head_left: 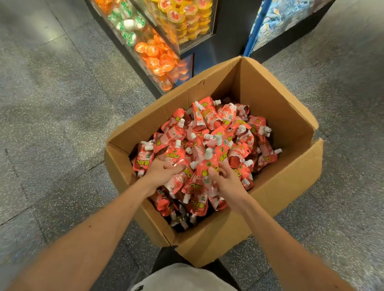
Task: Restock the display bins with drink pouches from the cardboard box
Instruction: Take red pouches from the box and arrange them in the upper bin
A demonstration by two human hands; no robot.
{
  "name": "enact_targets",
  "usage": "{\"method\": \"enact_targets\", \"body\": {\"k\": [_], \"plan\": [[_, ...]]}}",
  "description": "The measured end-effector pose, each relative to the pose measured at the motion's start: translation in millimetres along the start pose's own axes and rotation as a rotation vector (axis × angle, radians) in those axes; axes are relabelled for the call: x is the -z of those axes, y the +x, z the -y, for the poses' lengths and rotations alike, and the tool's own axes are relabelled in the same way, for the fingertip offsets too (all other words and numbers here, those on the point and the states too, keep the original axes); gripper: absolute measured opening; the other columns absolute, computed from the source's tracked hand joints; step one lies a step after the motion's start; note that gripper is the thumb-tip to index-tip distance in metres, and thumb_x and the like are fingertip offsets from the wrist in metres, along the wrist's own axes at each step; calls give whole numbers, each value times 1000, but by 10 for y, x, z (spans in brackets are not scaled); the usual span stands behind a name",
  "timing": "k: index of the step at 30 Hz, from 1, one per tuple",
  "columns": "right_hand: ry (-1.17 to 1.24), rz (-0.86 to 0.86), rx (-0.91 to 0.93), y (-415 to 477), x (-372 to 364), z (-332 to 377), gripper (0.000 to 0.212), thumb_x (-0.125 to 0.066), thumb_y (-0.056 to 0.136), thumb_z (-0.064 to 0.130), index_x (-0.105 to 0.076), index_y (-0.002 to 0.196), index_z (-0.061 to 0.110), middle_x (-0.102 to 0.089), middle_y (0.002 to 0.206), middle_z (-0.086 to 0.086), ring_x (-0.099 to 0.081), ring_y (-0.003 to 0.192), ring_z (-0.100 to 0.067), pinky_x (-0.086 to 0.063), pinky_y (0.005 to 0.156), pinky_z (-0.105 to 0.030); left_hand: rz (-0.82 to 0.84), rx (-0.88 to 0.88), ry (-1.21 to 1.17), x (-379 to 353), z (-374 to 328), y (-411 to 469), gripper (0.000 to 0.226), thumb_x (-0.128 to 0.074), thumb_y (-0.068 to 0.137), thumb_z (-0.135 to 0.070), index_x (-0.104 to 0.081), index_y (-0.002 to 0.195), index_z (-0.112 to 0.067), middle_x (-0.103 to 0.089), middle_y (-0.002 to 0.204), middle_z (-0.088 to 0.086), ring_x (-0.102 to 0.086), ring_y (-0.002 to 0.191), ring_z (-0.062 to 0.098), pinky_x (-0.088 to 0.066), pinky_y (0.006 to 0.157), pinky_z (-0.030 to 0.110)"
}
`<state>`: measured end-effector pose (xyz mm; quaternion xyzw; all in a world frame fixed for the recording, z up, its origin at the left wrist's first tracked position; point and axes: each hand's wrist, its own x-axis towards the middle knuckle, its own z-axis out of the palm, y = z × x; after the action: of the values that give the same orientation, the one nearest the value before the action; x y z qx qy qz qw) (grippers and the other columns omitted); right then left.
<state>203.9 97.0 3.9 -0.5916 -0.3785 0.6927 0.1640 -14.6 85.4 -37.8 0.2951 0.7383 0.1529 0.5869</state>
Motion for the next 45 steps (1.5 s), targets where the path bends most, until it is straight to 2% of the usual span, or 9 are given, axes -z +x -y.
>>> {"method": "enact_targets", "body": {"k": [2,4,6,9,14,21,25,37,45], "plan": [[266,20,-123,-3,-24,51,66,-54,101,37,-21,156,25,-36,149,8,-37,141,-23,-34,111,-56,-22,49,-235,-65,-15,-104,57,-74,82,-52,-70,111,-4,-57,140,4,-40,141,16,-23,121,50],[432,65,-180,-50,-87,84,49,-49,103,33,-32,149,30,-44,132,17,-49,132,-23,-38,109,-59,-4,115,-406,-150,-73,-222,67,-71,84,-55,-59,133,-11,-44,153,1,-33,146,23,-14,120,56],[454,83,-205,-106,-187,98,27,-48,103,35,-48,130,31,-59,120,14,-62,111,-21,-46,99,-57,89,138,-522,-202,-146,-325,59,-69,85,-58,-64,129,-20,-58,142,1,-45,139,23,-22,118,57],[508,71,-225,-182,-318,185,33,-51,101,41,-53,130,25,-69,120,1,-65,105,-21,-50,91,-48,76,72,-621,-137,-291,-538,42,-70,86,-54,-75,111,-21,-76,110,0,-68,112,21,-41,110,52],[430,153,-121,-215,-536,725,41,-51,99,49,-56,132,25,-67,128,-3,-65,110,-21,-54,77,-42,105,-81,-799,312,-587,-860,45,-64,93,-42,-69,119,-7,-73,113,14,-71,104,29,-57,91,44],[299,169,92,-214,-1288,1760,65,-60,78,63,-62,127,20,-70,121,-9,-66,113,-30,-59,71,-39,155,-304,-797,1417,-1008,-1273,47,-64,84,-43,-71,111,-6,-73,112,17,-73,93,25,-60,81,37],[229,134,227,-217,-1848,2192,43,-54,94,54,-68,114,19,-75,108,-6,-73,95,-22,-59,69,-40,167,-367,-738,2140,-1067,-1388,49,-61,83,-51,-73,109,-11,-74,112,13,-73,94,27,-59,71,36],[144,-148,434,-586,-3772,3628,50,-54,96,55,-69,106,8,-73,93,-9,-73,64,-22,-58,57,-36,293,-645,-497,4370,-1330,-1955,66,-57,89,-64,-69,124,-9,-67,122,23,-67,93,40,-51,50,30],[229,-58,600,-212,-4011,4741,34,-55,92,47,-68,102,17,-67,92,-9,-66,77,-23,-57,70,-36,258,-799,-484,5189,-2296,-1550,63,-65,84,-57,-72,114,-2,-71,109,27,-68,83,41,-56,51,35]]}}
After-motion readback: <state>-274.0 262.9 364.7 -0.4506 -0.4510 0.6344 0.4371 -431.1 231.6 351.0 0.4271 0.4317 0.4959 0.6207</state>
